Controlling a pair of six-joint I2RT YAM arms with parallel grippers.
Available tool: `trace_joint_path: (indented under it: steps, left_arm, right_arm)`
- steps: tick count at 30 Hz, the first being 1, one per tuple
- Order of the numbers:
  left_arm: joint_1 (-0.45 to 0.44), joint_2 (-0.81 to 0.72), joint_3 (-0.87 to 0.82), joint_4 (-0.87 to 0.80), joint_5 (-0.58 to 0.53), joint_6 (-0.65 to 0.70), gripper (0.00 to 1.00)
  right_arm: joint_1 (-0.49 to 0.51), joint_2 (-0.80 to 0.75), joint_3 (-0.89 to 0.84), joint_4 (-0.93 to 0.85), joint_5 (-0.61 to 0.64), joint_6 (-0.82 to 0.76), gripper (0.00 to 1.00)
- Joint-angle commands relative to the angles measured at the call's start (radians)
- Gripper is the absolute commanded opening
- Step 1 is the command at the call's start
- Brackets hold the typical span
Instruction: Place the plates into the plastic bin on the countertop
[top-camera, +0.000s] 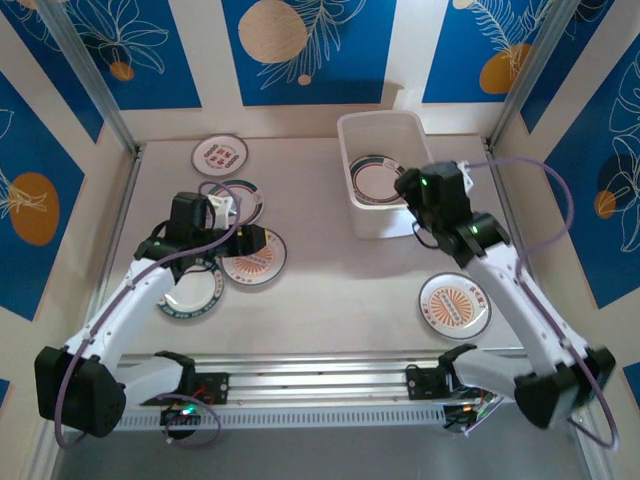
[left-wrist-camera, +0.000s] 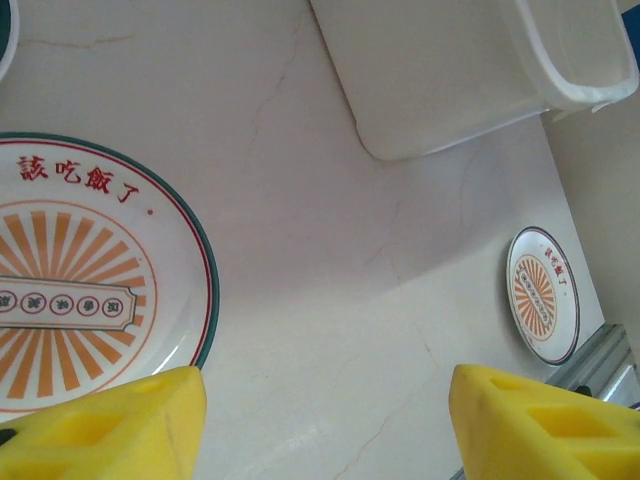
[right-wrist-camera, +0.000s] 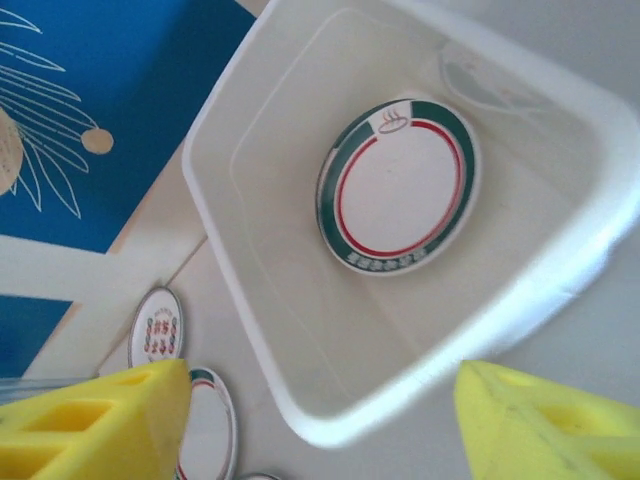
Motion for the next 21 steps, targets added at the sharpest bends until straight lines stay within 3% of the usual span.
trace_joint_path:
  steps: [1,6,15,21]
  left_arm:
    - [0.007,-0.013,-0.034,0.065,0.047,-0.036,0.66]
    - [-0.007,0.017,-0.061,0.104,0.083,-0.073,0.66]
    - [-0.045,0.055,-0.078,0.153,0.067,-0.109,0.66]
    - [-0.065,0.099,-0.075,0.180,0.074,-0.127,0.66]
  right_arm:
    - [0.039,-0.115,-0.125,-0.176,0.045,0.041,0.57]
    - [0.068,-0.224,-0.293,-0.365,0.066,0.228,0.53]
    - [0.022,-0.243,-0.569,-0.265,-0.022,0.322,0.51]
    - [-0.078,-0.240,-0.640,-0.195,-0.107,0.243,0.49]
